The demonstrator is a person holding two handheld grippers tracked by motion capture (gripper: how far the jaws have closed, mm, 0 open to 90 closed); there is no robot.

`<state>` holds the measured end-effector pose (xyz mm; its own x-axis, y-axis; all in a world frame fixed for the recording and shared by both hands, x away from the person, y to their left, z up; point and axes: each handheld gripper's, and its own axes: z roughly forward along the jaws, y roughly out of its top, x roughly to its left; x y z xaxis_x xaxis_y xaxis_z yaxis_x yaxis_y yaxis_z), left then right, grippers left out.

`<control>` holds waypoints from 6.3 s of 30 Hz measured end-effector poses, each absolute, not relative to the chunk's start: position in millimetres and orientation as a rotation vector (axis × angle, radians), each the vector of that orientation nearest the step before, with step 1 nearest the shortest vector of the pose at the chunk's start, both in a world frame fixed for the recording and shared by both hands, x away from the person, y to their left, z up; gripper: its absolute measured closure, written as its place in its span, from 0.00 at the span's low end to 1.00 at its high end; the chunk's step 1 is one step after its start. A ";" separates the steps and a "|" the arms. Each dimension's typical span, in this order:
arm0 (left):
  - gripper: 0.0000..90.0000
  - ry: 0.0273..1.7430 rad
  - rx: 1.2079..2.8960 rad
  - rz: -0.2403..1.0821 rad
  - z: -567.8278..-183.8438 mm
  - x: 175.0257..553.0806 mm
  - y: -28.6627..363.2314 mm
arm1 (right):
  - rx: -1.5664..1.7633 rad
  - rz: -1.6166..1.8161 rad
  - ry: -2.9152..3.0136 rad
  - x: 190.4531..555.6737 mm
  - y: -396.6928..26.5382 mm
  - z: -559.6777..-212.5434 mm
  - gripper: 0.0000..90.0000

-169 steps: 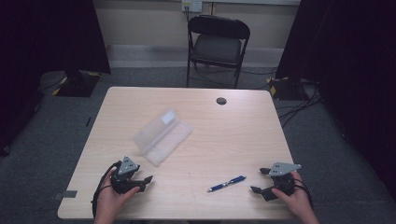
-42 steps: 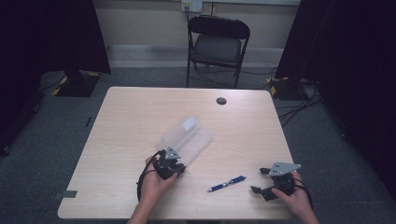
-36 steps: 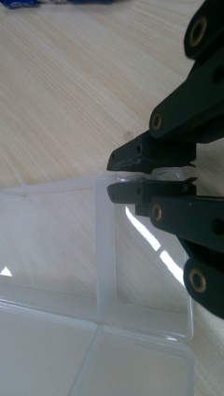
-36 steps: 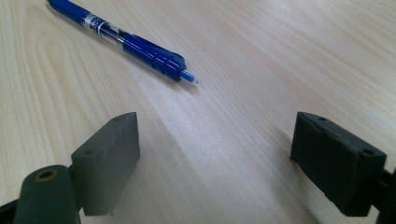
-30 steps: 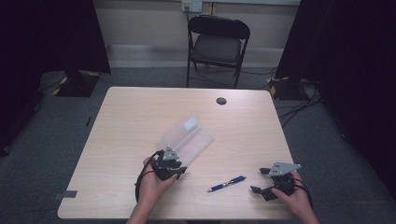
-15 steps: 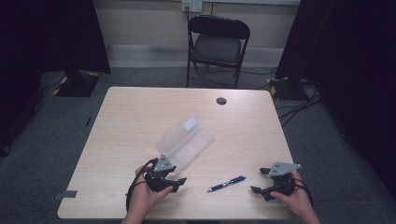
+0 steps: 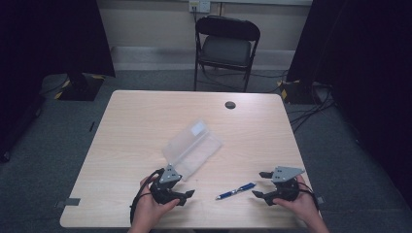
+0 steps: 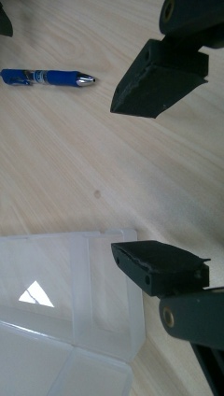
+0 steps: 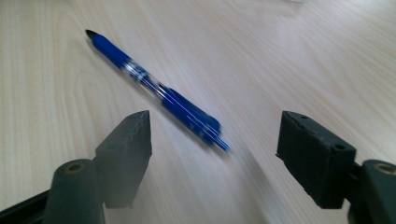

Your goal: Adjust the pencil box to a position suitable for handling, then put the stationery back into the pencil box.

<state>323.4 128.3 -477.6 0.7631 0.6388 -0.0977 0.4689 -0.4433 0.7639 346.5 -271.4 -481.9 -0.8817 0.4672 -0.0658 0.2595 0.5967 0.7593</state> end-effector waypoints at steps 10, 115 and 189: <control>0.31 0.826 2.116 0.250 -477.6 316.6 128.1 | 0.418 1.133 2.696 354.9 -238.3 -491.6 0.50; 0.89 0.656 2.271 0.201 -489.1 315.3 106.9 | 0.746 1.136 2.575 360.9 -277.2 -499.9 0.18; 0.90 0.756 2.168 0.192 -469.6 329.9 88.9 | 0.748 1.130 2.571 360.4 -277.3 -499.8 0.18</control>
<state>329.9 88.9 -469.6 0.8086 0.5774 -0.1131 0.4536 -0.4893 0.7449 360.4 -277.3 -499.8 -0.8420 0.5395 -0.0083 0.3586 0.5711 0.7385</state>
